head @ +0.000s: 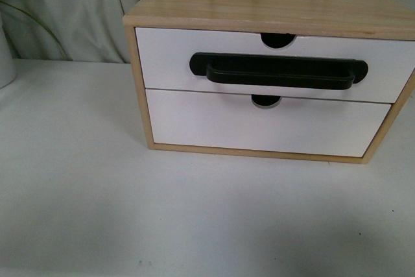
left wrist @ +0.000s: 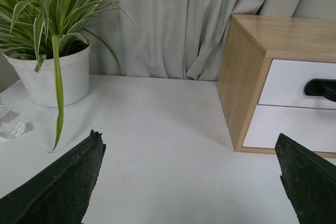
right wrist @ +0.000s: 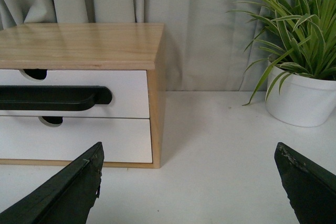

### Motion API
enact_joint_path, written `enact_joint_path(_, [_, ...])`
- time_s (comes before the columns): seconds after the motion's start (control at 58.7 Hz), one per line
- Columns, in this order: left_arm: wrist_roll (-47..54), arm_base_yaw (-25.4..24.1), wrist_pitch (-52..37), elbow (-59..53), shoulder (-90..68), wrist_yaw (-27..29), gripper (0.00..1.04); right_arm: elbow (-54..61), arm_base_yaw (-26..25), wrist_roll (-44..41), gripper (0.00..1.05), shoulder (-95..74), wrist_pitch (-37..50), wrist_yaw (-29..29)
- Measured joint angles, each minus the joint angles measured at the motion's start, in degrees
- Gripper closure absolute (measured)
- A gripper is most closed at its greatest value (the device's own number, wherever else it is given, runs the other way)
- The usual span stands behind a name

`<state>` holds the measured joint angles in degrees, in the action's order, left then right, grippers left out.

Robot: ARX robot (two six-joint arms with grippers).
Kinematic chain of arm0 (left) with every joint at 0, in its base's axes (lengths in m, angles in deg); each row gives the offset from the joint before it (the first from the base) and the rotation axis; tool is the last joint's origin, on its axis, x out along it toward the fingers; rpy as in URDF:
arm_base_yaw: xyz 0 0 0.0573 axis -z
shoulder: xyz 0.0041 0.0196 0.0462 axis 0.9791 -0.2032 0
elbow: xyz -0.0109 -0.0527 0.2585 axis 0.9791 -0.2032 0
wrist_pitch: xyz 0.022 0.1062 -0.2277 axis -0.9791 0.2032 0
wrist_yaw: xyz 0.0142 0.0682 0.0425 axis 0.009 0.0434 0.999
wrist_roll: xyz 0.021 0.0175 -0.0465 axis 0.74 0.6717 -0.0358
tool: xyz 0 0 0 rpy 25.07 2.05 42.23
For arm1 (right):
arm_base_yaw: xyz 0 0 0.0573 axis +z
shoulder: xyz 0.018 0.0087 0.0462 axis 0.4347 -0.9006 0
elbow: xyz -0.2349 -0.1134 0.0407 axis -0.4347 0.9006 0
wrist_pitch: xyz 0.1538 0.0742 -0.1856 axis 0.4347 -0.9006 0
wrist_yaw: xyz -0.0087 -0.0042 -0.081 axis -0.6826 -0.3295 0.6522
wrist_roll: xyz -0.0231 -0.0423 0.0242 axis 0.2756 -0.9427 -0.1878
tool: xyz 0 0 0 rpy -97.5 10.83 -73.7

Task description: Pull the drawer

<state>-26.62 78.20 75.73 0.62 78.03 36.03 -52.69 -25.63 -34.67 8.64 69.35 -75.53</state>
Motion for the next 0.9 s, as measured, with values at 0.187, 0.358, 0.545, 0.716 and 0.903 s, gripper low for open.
enact_joint_path(0.187, [0.0, 0.0, 0.0, 0.0, 0.0, 0.0, 0.06, 0.0, 0.0, 0.0, 0.09, 0.0, 0.0, 0.0])
enact_joint_path(0.358, [0.0, 0.0, 0.0, 0.0, 0.0, 0.0, 0.06, 0.0, 0.0, 0.0, 0.09, 0.0, 0.0, 0.0])
enact_joint_path(0.545, [0.0, 0.0, 0.0, 0.0, 0.0, 0.0, 0.06, 0.0, 0.0, 0.0, 0.09, 0.0, 0.0, 0.0])
enact_joint_path(0.716, [0.0, 0.0, 0.0, 0.0, 0.0, 0.0, 0.06, 0.0, 0.0, 0.0, 0.09, 0.0, 0.0, 0.0])
enact_joint_path(0.903, [0.0, 0.0, 0.0, 0.0, 0.0, 0.0, 0.06, 0.0, 0.0, 0.0, 0.09, 0.0, 0.0, 0.0])
